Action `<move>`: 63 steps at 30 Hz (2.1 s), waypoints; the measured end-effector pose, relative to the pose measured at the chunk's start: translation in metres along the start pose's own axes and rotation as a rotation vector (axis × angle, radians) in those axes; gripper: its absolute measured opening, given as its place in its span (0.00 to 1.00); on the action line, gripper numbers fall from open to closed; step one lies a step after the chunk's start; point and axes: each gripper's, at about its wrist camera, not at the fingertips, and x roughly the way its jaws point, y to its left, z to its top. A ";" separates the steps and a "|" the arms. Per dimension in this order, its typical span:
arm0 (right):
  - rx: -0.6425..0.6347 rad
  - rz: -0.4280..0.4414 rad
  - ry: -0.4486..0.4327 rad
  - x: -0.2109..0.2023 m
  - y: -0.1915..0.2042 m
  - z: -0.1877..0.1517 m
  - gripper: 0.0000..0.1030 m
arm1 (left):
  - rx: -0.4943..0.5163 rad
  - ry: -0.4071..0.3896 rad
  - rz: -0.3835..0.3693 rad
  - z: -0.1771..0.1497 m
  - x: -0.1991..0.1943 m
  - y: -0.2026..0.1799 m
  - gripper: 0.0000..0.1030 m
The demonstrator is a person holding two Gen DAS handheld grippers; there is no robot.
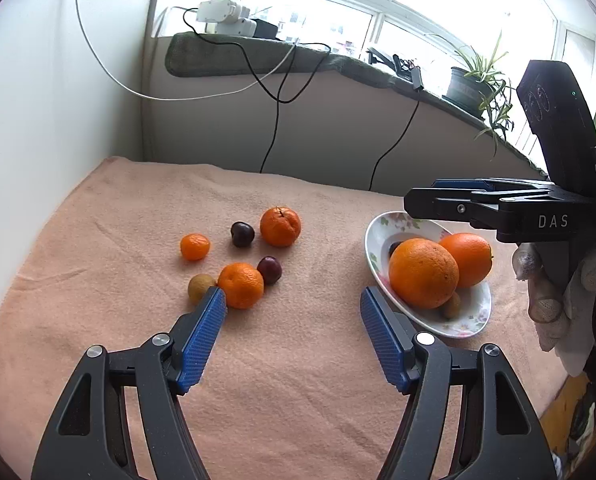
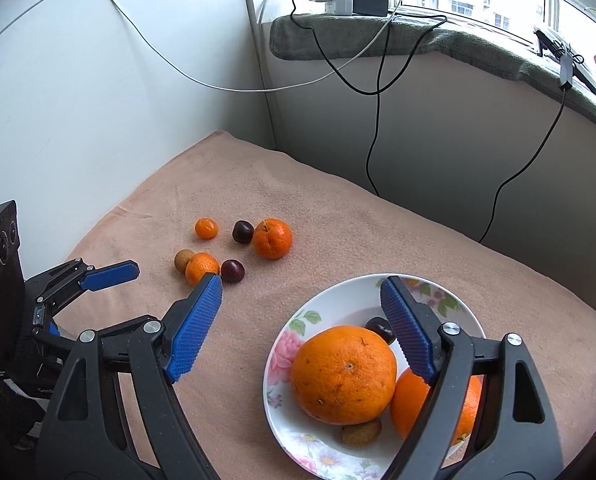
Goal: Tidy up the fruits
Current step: 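Grasp a tangerine with the right tool while the left tool grasps the second brown kiwi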
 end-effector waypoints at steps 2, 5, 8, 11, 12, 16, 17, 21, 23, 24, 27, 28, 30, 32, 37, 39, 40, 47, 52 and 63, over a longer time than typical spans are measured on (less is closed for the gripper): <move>0.001 0.006 0.010 0.005 0.005 0.004 0.82 | -0.005 -0.001 0.015 0.001 0.000 0.009 0.68; 0.000 0.004 0.029 0.014 0.013 0.010 0.82 | -0.006 0.004 0.025 0.000 0.002 0.021 0.68; 0.009 0.011 0.047 0.022 0.018 0.016 0.82 | -0.014 0.015 0.025 -0.001 0.006 0.033 0.64; 0.034 0.026 0.070 0.034 0.019 0.021 0.82 | -0.023 0.037 0.017 -0.002 0.012 0.042 0.50; 0.047 0.030 0.079 0.038 0.019 0.023 0.82 | -0.024 0.044 0.015 -0.002 0.014 0.046 0.47; 0.091 0.048 0.117 0.054 0.018 0.029 0.81 | -0.008 0.076 0.035 -0.003 0.025 0.055 0.34; 0.095 0.049 0.126 0.058 0.019 0.031 0.77 | 0.001 0.083 0.042 -0.003 0.027 0.056 0.31; 0.125 0.058 0.168 0.075 0.019 0.037 0.67 | 0.015 0.114 0.053 -0.001 0.039 0.062 0.25; 0.151 0.062 0.190 0.085 0.017 0.041 0.60 | 0.019 0.129 0.056 -0.001 0.045 0.064 0.24; 0.158 0.062 0.202 0.090 0.016 0.042 0.58 | 0.023 0.134 0.058 -0.002 0.047 0.064 0.24; 0.163 0.051 0.235 0.104 0.017 0.046 0.56 | 0.035 0.146 0.052 -0.002 0.051 0.062 0.24; 0.162 0.042 0.244 0.108 0.017 0.046 0.55 | 0.040 0.147 0.052 -0.002 0.052 0.061 0.24; 0.155 0.024 0.257 0.116 0.019 0.047 0.52 | 0.046 0.151 0.051 -0.002 0.055 0.060 0.24; 0.157 0.014 0.268 0.122 0.020 0.048 0.51 | 0.048 0.156 0.050 -0.001 0.058 0.060 0.24; 0.156 -0.005 0.297 0.138 0.023 0.050 0.51 | 0.046 0.161 0.039 0.003 0.065 0.062 0.23; 0.157 -0.009 0.305 0.142 0.023 0.050 0.51 | 0.046 0.161 0.034 0.006 0.067 0.063 0.22; 0.158 -0.008 0.307 0.144 0.024 0.051 0.51 | 0.042 0.162 0.027 0.006 0.068 0.064 0.21; 0.163 0.028 0.322 0.151 0.026 0.051 0.41 | 0.024 0.162 0.000 0.007 0.068 0.068 0.20; 0.152 0.031 0.324 0.155 0.033 0.053 0.40 | 0.018 0.153 0.000 0.006 0.065 0.070 0.20; 0.155 0.045 0.282 0.133 0.031 0.048 0.39 | -0.007 0.123 -0.004 0.006 0.045 0.074 0.20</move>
